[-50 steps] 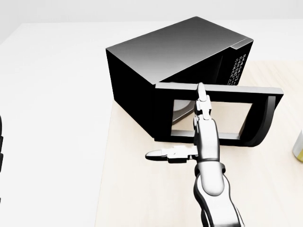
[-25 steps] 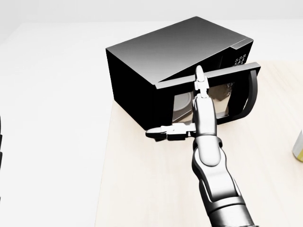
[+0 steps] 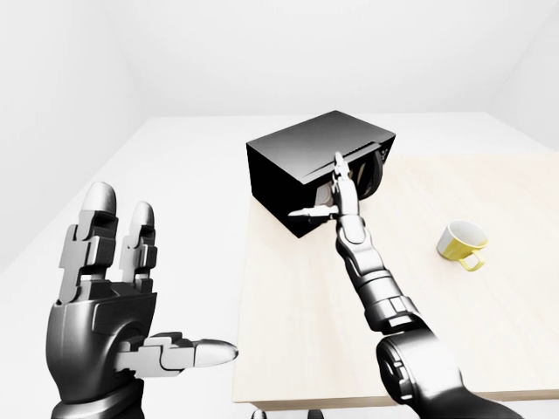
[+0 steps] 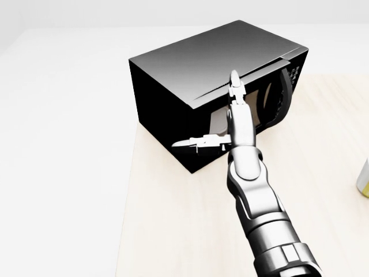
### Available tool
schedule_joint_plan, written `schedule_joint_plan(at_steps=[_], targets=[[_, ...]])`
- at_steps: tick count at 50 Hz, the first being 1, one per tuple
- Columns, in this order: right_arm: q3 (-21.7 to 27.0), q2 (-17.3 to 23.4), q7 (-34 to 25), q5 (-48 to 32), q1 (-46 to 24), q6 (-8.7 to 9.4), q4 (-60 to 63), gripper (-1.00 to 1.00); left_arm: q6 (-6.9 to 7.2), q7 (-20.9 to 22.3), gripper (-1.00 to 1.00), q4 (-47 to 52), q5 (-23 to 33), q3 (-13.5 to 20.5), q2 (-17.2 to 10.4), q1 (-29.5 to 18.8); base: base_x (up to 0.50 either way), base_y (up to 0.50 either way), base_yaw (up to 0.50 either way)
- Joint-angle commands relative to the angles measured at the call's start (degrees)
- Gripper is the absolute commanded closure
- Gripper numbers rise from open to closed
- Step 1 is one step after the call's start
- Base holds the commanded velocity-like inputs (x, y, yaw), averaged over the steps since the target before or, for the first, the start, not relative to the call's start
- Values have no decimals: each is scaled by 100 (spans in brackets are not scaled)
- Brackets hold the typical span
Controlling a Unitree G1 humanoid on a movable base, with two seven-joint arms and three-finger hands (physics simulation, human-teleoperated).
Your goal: Close the microwave.
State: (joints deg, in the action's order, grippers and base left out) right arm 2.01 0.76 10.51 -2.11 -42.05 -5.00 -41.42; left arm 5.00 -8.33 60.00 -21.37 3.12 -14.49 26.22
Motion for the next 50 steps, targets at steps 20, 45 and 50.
schedule_joint_plan(at_steps=[20,45,50], targets=[[138,-73,-137,180,-1521,0,-2396,-100,0,43,-100,0,144,-106,80,2,1,0,0],[-84,64,-2,-23,-179,0,769,-100,0,152,-100,0,187,-53,188,-19,1,0,0],[-215,-18,-147,-206,681,869,2710,-100,0,177,-100,0,177,-15,226,-90,0,0,0]])
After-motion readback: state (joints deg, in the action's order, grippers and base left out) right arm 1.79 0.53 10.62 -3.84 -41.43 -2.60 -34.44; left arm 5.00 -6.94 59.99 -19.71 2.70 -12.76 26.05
